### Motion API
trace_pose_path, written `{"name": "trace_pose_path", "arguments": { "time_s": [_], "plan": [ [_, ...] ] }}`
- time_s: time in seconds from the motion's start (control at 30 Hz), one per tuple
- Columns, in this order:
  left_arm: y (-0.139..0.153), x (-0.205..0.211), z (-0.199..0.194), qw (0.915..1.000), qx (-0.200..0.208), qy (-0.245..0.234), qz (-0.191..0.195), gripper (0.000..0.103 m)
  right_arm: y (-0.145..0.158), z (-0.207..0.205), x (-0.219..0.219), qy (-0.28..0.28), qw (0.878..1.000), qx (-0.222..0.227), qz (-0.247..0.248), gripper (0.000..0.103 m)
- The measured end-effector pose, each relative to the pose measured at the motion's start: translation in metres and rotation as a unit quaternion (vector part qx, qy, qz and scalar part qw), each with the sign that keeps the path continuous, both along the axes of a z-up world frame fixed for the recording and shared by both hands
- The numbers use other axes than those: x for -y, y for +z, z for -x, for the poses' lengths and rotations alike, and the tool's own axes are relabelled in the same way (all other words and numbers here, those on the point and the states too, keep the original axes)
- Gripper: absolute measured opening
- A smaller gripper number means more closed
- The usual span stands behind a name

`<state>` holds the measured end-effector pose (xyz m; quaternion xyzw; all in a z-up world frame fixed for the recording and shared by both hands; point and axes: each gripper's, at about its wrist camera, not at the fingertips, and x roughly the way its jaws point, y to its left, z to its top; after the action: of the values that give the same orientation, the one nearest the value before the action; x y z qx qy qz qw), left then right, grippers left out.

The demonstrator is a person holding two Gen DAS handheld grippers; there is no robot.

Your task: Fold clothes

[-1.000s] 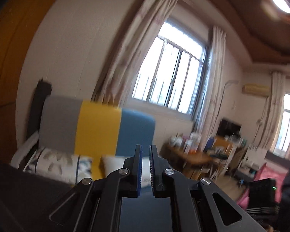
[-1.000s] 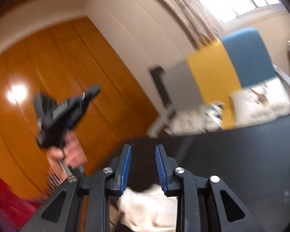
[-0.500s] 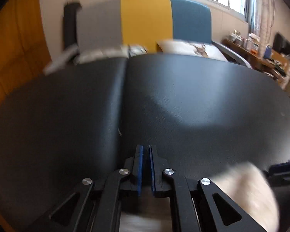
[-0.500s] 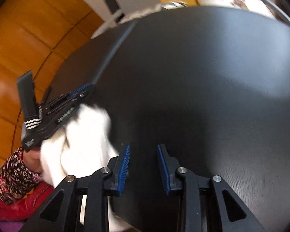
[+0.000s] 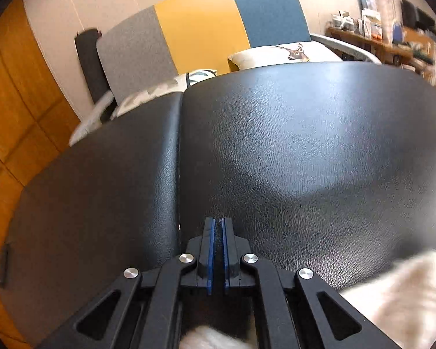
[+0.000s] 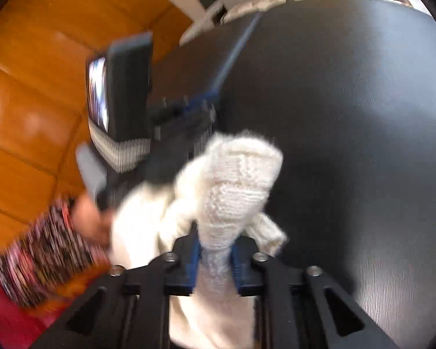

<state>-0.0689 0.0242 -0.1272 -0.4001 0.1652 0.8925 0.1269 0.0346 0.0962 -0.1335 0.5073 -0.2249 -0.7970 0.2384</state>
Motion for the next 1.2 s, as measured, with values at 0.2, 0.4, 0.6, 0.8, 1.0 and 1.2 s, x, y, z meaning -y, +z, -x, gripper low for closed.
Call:
{"name": "trace_pose_path", "arguments": {
  "time_s": [0.2,0.4,0.6,0.8,1.0,1.2],
  "plan": [
    [0.03,0.038,0.04,0.9938,0.048,0.052,-0.086,0.009,-0.006,0.083,-0.005,-0.03,0.997,-0.01,-0.07,0.009],
    [0.053,0.08,0.019,0.9966,0.026,0.029,-0.072,0.018,-0.017,0.163,-0.008,-0.043,0.992,-0.007,-0.121,0.009],
    [0.048,0.105,0.029,0.9948,0.038,0.054,-0.077,0.018,-0.002,0.259,-0.03,-0.074,0.986,-0.016,-0.15,0.013],
    [0.036,0.081,0.033,0.9967,0.03,0.061,-0.045,0.018,0.06,0.261,-0.054,-0.078,0.977,-0.073,-0.182,0.023],
    [0.045,0.087,0.036,0.9934,0.053,0.063,-0.081,0.018,0.11,0.118,-0.051,0.008,0.98,-0.138,-0.143,0.036],
    [0.052,0.079,0.066,0.9949,0.05,0.069,-0.054,0.019,0.059,0.026,0.025,0.158,0.961,-0.056,-0.22,0.038]
  ]
}}
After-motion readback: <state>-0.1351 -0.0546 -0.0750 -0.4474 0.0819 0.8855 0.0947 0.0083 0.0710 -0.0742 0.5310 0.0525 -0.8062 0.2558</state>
